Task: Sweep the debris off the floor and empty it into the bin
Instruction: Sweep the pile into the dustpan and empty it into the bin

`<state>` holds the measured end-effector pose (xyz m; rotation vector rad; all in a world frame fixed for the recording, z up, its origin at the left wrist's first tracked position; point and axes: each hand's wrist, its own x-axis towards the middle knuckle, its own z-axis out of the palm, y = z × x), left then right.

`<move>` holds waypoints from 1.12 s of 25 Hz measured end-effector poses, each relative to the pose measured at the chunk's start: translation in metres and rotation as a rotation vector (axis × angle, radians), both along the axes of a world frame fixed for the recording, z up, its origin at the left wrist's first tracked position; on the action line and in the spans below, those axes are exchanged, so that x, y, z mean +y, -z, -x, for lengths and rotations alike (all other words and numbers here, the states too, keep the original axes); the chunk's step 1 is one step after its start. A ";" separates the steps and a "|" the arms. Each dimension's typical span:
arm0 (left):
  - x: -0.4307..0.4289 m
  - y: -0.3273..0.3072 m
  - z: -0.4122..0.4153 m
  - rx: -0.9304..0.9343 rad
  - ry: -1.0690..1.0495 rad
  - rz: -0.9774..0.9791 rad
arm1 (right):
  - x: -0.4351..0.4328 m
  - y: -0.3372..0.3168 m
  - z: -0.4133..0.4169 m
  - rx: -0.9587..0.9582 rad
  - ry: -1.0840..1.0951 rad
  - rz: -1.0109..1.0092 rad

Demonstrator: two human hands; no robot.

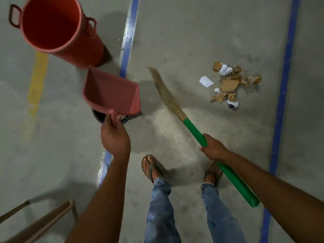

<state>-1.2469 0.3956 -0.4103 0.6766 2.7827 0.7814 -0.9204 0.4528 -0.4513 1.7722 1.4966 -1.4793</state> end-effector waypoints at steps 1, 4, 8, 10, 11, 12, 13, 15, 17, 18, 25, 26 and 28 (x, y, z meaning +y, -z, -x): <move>0.002 0.002 -0.015 -0.026 0.025 -0.024 | 0.010 0.011 0.003 -0.036 0.050 0.013; 0.012 0.010 -0.058 -0.177 0.113 -0.047 | 0.028 0.031 -0.006 -0.148 0.249 -0.026; 0.029 0.019 -0.108 -0.325 0.276 -0.029 | 0.032 0.027 -0.046 -0.227 0.401 -0.173; 0.038 0.017 -0.132 -0.375 0.309 -0.021 | 0.021 0.010 -0.082 -0.214 0.427 -0.261; 0.042 0.016 -0.143 -0.389 0.324 -0.007 | 0.011 -0.001 -0.102 -0.186 0.433 -0.290; 0.046 0.015 -0.153 -0.390 0.341 0.009 | -0.002 -0.014 -0.122 -0.161 0.427 -0.308; 0.048 0.014 -0.161 -0.387 0.360 0.026 | -0.016 -0.026 -0.140 -0.151 0.405 -0.313; 0.048 0.013 -0.174 -0.373 0.400 0.060 | -0.048 -0.040 -0.172 -0.159 0.322 -0.312; 0.048 0.012 -0.186 -0.357 0.428 0.098 | -0.071 -0.041 -0.198 -0.177 0.230 -0.269; 0.048 0.012 -0.192 -0.344 0.437 0.119 | -0.077 -0.037 -0.211 -0.188 0.213 -0.235; 0.060 0.005 -0.251 -0.316 0.528 0.214 | -0.028 -0.011 -0.283 -0.362 0.348 -0.202; 0.064 0.004 -0.258 -0.304 0.539 0.226 | -0.023 -0.019 -0.293 -0.340 0.352 -0.223; 0.075 0.004 -0.274 -0.294 0.555 0.236 | -0.025 -0.043 -0.316 -0.264 0.390 -0.254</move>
